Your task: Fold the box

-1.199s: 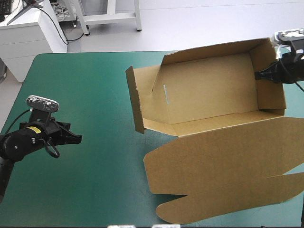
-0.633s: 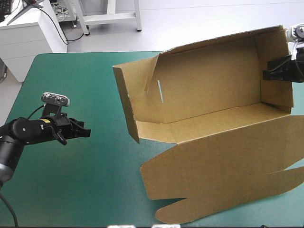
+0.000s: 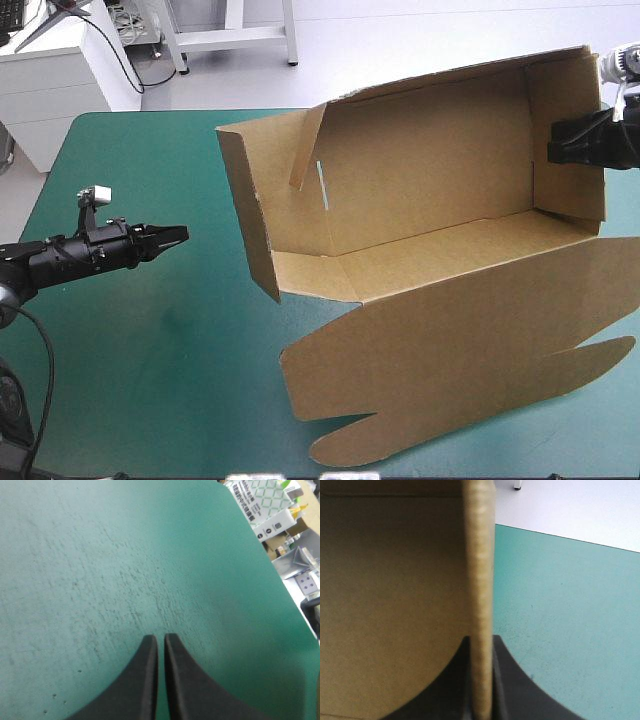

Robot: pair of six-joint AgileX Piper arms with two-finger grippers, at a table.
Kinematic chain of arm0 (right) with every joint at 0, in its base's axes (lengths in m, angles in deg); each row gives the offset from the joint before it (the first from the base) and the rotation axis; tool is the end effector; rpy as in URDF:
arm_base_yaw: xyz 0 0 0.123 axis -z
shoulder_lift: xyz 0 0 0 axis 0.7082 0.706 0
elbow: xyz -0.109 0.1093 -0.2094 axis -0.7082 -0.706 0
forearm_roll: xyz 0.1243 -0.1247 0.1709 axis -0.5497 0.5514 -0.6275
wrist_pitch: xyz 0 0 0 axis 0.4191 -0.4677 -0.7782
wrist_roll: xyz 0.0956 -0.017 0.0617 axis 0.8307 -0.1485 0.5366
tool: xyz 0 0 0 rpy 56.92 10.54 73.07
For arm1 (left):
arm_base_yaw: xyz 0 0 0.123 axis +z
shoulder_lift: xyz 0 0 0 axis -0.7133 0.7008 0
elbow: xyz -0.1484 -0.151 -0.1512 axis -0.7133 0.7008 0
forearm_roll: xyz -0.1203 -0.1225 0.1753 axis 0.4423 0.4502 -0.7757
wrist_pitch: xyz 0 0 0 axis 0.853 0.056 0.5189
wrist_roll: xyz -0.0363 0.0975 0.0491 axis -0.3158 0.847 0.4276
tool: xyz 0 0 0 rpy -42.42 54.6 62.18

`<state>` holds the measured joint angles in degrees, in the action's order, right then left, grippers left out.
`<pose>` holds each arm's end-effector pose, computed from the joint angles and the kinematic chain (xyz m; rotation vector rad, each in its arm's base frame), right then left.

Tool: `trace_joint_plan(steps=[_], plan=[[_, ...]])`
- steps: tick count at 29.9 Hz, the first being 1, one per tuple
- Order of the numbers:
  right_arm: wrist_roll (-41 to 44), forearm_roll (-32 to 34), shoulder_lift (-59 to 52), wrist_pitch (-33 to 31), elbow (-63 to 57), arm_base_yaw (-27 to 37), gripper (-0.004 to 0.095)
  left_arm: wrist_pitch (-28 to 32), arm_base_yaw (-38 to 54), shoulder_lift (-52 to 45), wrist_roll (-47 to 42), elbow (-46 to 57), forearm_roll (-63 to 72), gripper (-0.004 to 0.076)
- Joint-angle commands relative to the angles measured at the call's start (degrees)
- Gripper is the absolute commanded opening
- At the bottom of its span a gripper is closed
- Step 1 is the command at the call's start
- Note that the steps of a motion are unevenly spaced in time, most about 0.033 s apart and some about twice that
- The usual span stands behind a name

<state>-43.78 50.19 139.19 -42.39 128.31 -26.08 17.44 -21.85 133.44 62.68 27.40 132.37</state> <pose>0.2657 -0.0208 0.4583 -0.3320 2.0944 0.3034 0.2985 0.0177 0.2280 0.1556 2.1244 -1.0722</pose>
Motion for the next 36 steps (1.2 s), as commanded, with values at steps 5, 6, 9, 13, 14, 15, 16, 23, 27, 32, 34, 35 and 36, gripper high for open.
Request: trace_joint_plan(steps=[5,6,9,13,14,15,16,23,27,32,34,35,36], plan=[[1.08,-3.58,-1.44,-0.36,1.65,-4.31,-0.0019,-7.23,-4.10,-0.15,1.00,-1.12,6.99,0.0470],[1.08,-3.58,-1.44,-0.36,1.65,-5.05,-0.0019,-7.23,-5.45,-0.15,1.13,-1.12,7.36,0.0558],[1.81,-3.45,-1.44,-0.36,1.65,-6.44,-0.0019,-7.23,-8.49,-0.15,1.26,-1.12,8.65,0.0714],[2.39,-2.63,-1.44,-0.26,1.65,-6.43,-0.0019,-7.23,-12.50,-0.15,1.49,-1.12,9.70,0.0715],[2.77,-1.66,-1.44,-0.26,1.65,-6.43,-0.0019,-7.23,-13.27,-0.15,1.81,-1.12,10.53,0.0715],[3.11,-0.86,-1.44,-0.26,1.65,-6.43,-0.0019,-7.23,-13.95,-0.27,1.99,-1.12,11.37,0.0715],[3.42,0.20,-1.44,-0.26,1.65,-6.43,-0.0019,-7.23,-14.38,-0.65,2.31,-1.12,12.16,0.0715],[5.67,2.05,-0.44,-0.26,1.65,-6.55,-0.0017,-7.23,-15.17,-5.36,3.49,-2.10,15.90,0.0715],[6.50,3.59,0.43,0.25,1.65,-8.65,-0.0015,-7.23,-15.84,-8.67,2.97,-3.48,15.90,0.0715],[10.26,8.58,1.51,4.72,1.56,-12.00,-0.0015,-7.23,-16.68,-12.92,2.85,-4.20,15.90,0.0715],[11.73,10.46,1.83,6.74,1.56,-13.28,-0.0015,-7.23,-16.85,-14.28,2.61,-4.31,15.90,0.0714],[12.59,11.18,1.95,7.79,1.56,-13.98,-0.0015,-7.23,-16.85,-14.92,2.36,-4.42,15.90,0.0715],[13.30,11.88,2.09,8.89,1.56,-14.77,-0.0015,-7.23,-16.85,-15.24,2.07,-4.42,15.90,0.0714]])
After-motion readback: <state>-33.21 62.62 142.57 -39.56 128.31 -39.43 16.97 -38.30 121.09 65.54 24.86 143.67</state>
